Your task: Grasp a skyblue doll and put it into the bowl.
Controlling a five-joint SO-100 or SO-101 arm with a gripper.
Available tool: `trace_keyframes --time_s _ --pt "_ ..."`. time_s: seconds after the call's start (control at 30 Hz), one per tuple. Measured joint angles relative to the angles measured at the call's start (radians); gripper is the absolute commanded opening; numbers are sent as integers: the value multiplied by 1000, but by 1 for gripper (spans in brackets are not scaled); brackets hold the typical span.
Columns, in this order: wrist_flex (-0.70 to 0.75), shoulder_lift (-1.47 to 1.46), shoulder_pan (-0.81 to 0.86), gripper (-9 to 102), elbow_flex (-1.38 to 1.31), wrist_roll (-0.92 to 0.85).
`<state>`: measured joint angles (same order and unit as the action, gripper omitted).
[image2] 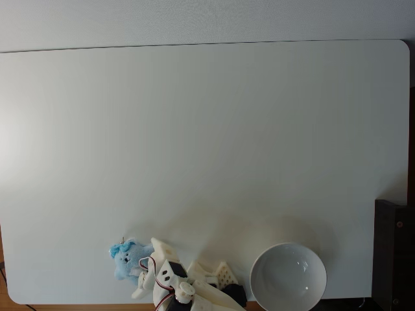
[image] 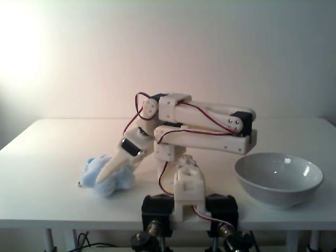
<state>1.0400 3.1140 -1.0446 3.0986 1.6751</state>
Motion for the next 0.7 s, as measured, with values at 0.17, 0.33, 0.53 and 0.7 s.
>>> trace_keyframes --time_s 0.17,0.33,0.53,0.7 --pt "0 0 0 76 -5 0" --pt "0 2 0 76 -12 -23" --pt "0 2 -2 76 -12 -80" --pt "0 -6 -5 76 -2 -83"
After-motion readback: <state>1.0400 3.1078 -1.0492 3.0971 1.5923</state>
